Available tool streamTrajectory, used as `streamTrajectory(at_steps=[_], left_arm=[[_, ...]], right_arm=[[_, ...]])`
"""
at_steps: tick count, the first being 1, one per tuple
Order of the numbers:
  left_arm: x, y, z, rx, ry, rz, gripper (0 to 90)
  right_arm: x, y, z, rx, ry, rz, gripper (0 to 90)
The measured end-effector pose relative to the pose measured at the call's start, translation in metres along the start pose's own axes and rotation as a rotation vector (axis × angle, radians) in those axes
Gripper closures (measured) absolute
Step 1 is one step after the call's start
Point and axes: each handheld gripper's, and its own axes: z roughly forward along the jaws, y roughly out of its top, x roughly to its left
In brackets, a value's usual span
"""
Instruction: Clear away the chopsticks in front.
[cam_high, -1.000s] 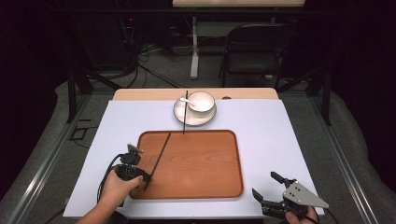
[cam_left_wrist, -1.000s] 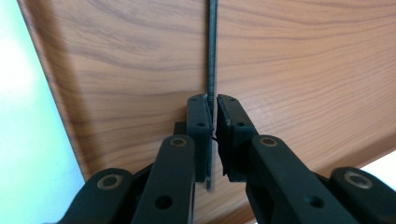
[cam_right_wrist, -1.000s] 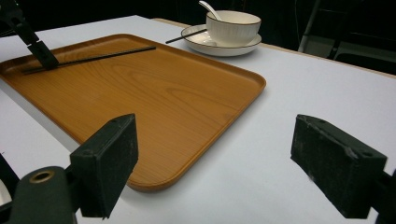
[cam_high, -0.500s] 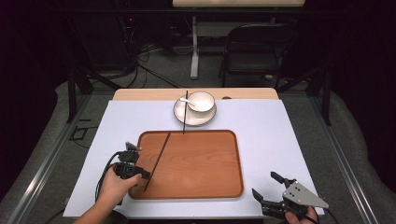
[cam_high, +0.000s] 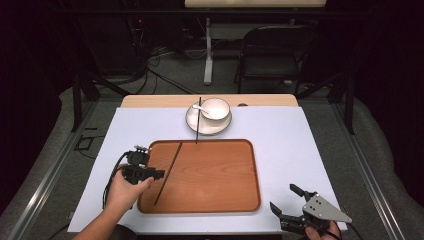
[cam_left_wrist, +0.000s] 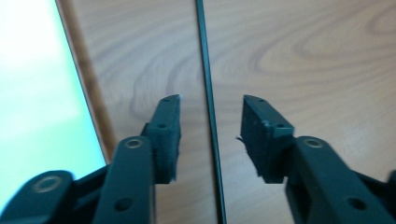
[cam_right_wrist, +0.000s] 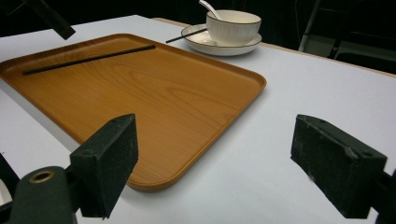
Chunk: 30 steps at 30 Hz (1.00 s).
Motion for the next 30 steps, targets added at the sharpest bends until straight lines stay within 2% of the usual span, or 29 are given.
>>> streamTrajectory(at_steps=[6, 12, 15, 26, 30], left_arm=[[0.000, 0.012, 0.000, -0.080, 0.030, 0.040, 44.4], [0.000, 0.027, 0.003, -0.156, 0.019, 0.051, 41.6], [-0.001, 0.035, 0.005, -0.179, 0.012, 0.057, 41.3], [-0.012, 0.066, 0.026, -0.166, -0.004, 0.082, 41.1], [-0.017, 0.079, 0.033, -0.177, -0.027, 0.074, 41.1]], right_arm=[[0.000, 0.000, 0.000, 0.003, 0.001, 0.001, 14.4], [0.000, 0.000, 0.000, 0.002, 0.001, 0.000, 14.4], [0.000, 0.000, 0.000, 0.003, 0.001, 0.001, 14.4], [0.000, 0.000, 0.000, 0.000, 0.001, -0.002, 14.4], [0.000, 0.000, 0.000, 0.001, 0.001, -0.001, 14.4]])
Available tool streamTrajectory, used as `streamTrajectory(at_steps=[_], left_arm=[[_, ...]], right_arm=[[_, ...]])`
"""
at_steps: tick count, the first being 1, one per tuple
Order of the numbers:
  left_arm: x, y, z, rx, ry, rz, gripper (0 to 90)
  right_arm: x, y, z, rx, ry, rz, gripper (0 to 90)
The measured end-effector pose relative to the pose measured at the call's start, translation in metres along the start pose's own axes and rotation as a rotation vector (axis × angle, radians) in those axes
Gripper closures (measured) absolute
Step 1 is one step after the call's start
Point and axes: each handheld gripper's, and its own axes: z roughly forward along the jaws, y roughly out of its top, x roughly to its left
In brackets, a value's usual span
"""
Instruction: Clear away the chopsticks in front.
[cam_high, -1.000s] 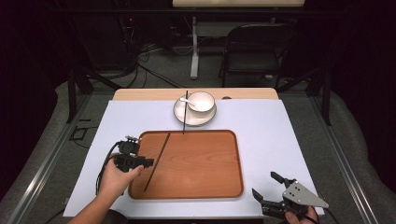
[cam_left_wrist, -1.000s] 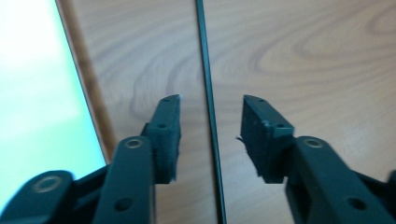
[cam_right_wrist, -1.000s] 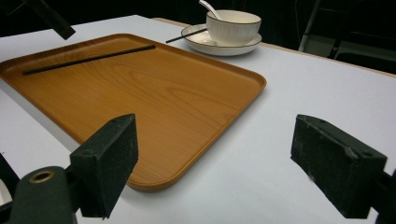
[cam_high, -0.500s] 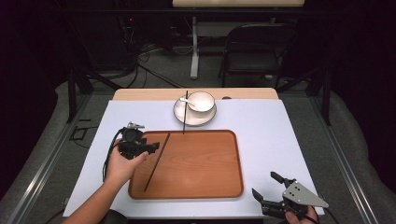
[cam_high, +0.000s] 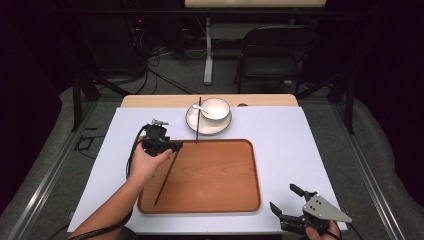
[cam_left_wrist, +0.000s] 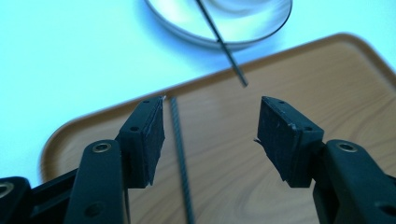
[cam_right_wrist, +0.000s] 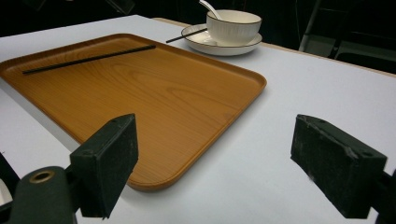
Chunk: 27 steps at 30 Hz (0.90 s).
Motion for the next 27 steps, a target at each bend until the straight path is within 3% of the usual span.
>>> streamTrajectory(at_steps=[3, 7, 14, 21, 27], left_arm=[[-0.005, 0.010, 0.007, -0.007, 0.006, 0.003, 41.1], [-0.010, 0.024, 0.016, -0.019, -0.017, -0.011, 41.1], [-0.019, 0.044, 0.031, -0.022, 0.005, -0.014, 41.1], [-0.020, 0.063, 0.041, -0.043, -0.016, -0.052, 41.2], [-0.019, 0.072, 0.050, -0.036, -0.003, -0.073, 42.8]], right_arm=[[0.000, 0.000, 0.000, -0.001, 0.000, 0.000, 14.4], [0.000, 0.000, 0.000, -0.001, 0.001, -0.001, 14.4], [0.000, 0.000, 0.000, 0.000, 0.003, -0.001, 14.4], [0.000, 0.000, 0.000, 0.000, 0.005, 0.000, 14.4], [0.000, 0.000, -0.001, 0.001, 0.006, -0.001, 14.4]])
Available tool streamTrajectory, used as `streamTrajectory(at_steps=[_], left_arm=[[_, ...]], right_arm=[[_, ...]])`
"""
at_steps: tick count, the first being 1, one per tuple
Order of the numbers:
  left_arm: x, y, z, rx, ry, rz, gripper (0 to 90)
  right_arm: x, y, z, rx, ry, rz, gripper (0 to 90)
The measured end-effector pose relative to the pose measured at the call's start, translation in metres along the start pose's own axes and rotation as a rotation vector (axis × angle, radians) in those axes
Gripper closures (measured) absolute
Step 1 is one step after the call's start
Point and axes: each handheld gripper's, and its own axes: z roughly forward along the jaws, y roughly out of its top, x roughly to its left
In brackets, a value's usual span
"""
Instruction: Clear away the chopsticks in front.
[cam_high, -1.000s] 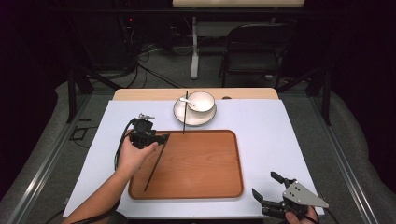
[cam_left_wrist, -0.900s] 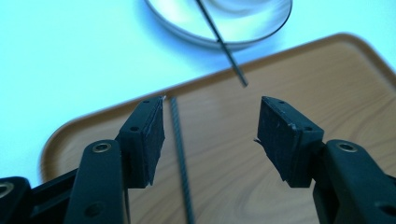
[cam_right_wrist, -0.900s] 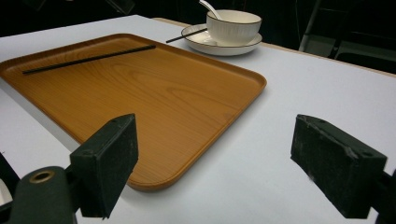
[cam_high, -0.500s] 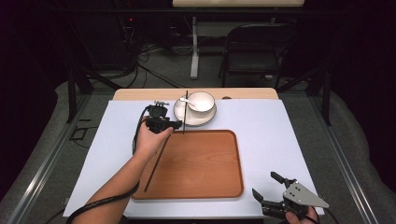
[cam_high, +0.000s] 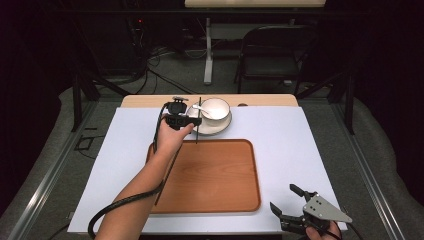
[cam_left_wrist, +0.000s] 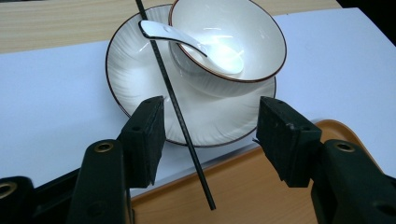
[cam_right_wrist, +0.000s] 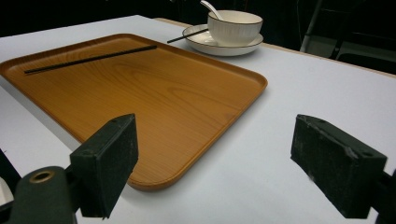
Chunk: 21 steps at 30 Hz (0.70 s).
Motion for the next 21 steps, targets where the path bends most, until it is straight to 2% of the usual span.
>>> streamTrajectory(at_steps=[3, 5, 8, 12, 21], left_arm=[[0.001, 0.002, 0.005, 0.007, -0.006, -0.026, 44.1], [0.002, 0.002, 0.010, 0.024, -0.018, -0.058, 44.8], [0.002, 0.002, 0.017, 0.047, 0.007, -0.066, 46.7], [0.001, 0.000, 0.026, 0.103, 0.031, -0.080, 52.2], [0.001, -0.006, 0.040, 0.247, 0.029, -0.138, 65.2]], right_arm=[[0.000, 0.000, 0.000, -0.001, 0.001, 0.000, 14.4], [0.000, 0.000, 0.000, 0.000, 0.002, 0.001, 14.4], [0.000, 0.000, 0.000, 0.000, 0.003, 0.000, 14.4], [0.000, 0.000, 0.000, -0.002, 0.003, 0.000, 14.4], [0.000, 0.000, 0.000, 0.000, 0.006, 0.003, 14.4]])
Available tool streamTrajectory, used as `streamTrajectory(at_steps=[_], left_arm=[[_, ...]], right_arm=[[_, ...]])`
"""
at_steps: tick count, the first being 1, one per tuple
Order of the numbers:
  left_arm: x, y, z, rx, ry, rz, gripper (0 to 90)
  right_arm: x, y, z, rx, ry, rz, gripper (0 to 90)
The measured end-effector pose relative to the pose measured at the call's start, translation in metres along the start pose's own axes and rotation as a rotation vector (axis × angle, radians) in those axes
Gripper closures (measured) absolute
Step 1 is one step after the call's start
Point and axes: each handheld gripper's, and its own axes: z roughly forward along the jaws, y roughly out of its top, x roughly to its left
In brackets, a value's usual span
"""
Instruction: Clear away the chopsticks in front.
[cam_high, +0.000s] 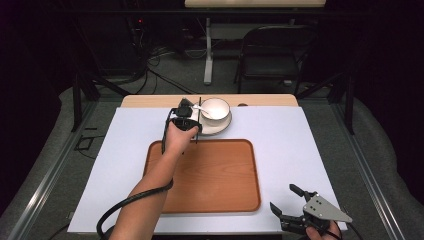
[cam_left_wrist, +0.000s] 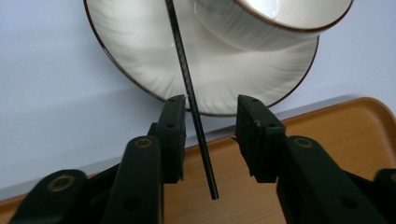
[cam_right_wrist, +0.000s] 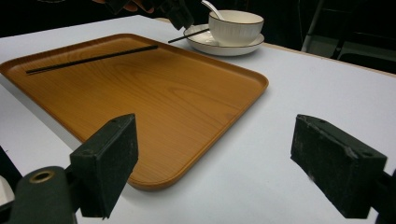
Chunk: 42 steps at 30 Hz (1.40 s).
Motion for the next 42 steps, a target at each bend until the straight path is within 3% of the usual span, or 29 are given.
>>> streamTrajectory(at_steps=[8, 25, 31, 42], left_arm=[[0.002, 0.001, 0.008, 0.076, 0.019, -0.039, 72.2], [0.010, 0.006, 0.016, 0.134, 0.049, -0.090, 80.1], [0.015, 0.010, 0.017, 0.182, 0.064, -0.110, 85.3], [0.027, 0.010, 0.009, 0.178, 0.049, -0.136, 86.4]], right_arm=[[0.000, 0.000, 0.000, 0.002, 0.000, -0.003, 14.4], [0.000, 0.000, 0.000, -0.002, 0.000, -0.005, 14.4], [0.001, 0.000, 0.000, -0.003, 0.001, -0.008, 14.4], [0.001, 0.000, 0.000, -0.002, 0.001, -0.008, 14.4]])
